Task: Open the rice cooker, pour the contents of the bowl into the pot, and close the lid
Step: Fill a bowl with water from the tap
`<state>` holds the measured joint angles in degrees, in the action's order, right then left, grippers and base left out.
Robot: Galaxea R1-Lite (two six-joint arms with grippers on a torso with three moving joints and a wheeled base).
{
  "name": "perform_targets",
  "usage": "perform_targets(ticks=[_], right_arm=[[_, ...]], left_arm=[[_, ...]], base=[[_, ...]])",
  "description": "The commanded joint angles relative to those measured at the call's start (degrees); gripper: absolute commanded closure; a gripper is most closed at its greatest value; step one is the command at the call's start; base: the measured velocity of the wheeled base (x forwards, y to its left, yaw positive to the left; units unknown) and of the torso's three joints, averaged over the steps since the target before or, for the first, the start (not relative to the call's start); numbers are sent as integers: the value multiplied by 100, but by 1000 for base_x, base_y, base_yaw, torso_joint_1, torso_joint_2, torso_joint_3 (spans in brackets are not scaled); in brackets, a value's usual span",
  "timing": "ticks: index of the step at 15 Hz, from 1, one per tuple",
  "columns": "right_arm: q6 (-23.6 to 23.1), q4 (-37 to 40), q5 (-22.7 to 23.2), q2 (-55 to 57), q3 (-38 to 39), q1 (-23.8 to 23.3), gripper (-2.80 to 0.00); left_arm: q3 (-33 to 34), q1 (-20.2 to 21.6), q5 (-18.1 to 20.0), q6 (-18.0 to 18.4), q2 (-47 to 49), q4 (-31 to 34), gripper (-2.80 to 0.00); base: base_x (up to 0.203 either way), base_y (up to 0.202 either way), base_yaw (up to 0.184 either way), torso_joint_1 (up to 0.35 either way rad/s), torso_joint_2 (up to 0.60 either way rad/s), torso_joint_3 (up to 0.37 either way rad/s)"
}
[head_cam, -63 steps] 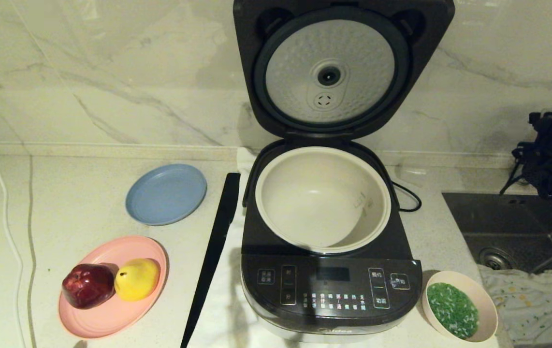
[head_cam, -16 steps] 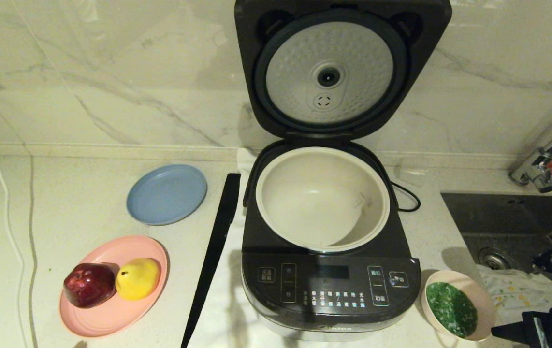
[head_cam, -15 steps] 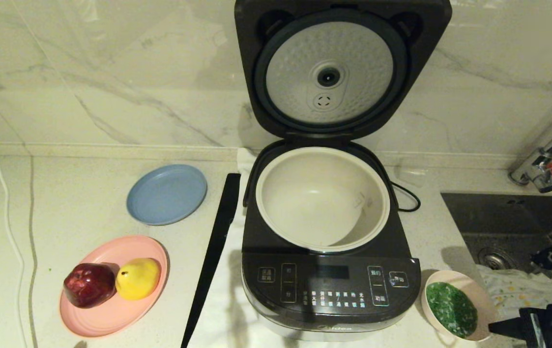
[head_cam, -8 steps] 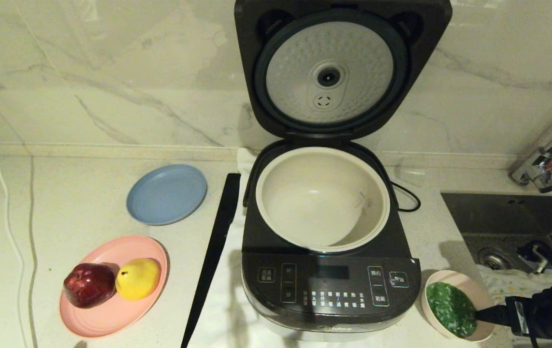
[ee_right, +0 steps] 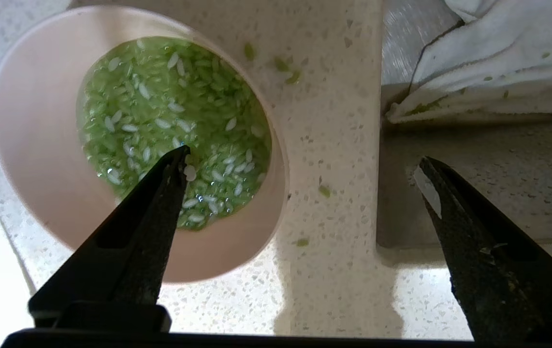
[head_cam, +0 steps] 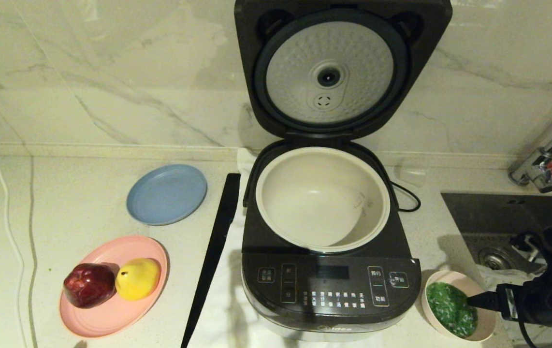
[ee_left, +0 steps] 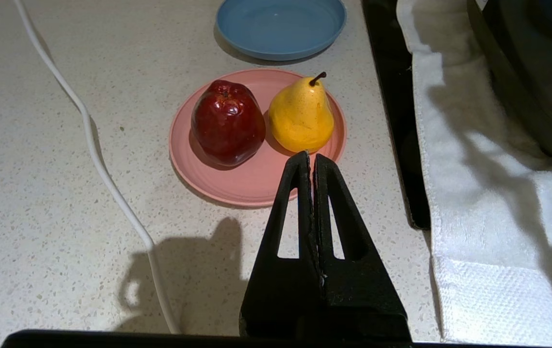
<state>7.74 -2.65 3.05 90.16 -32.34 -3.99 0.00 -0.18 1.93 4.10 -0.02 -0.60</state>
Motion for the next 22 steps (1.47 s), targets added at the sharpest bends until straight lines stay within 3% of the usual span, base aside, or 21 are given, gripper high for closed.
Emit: perform_targets(ticks=[1,8,18,19,22], right_arm=[[8,-16,2,168,-90,-14,-280],[-1,-133,-6,685,-455,-214,-280],[8,-324,-6,968,-345,-217,-280],[13,-339,-6,982,-312,-217,0],[184,-529,-15,1138,-252,-199,0]], left_arm=[[26,1,1,3,2,-2,0],[26,1,1,3,2,-2,0],[26,1,1,3,2,-2,0],[26,1,1,3,2,-2,0],[26,1,1,3,2,-2,0]], base=[[0,0,0,0,0,0],[0,0,0,0,0,0],[0,0,0,0,0,0],[0,0,0,0,0,0],[0,0,0,0,0,0]])
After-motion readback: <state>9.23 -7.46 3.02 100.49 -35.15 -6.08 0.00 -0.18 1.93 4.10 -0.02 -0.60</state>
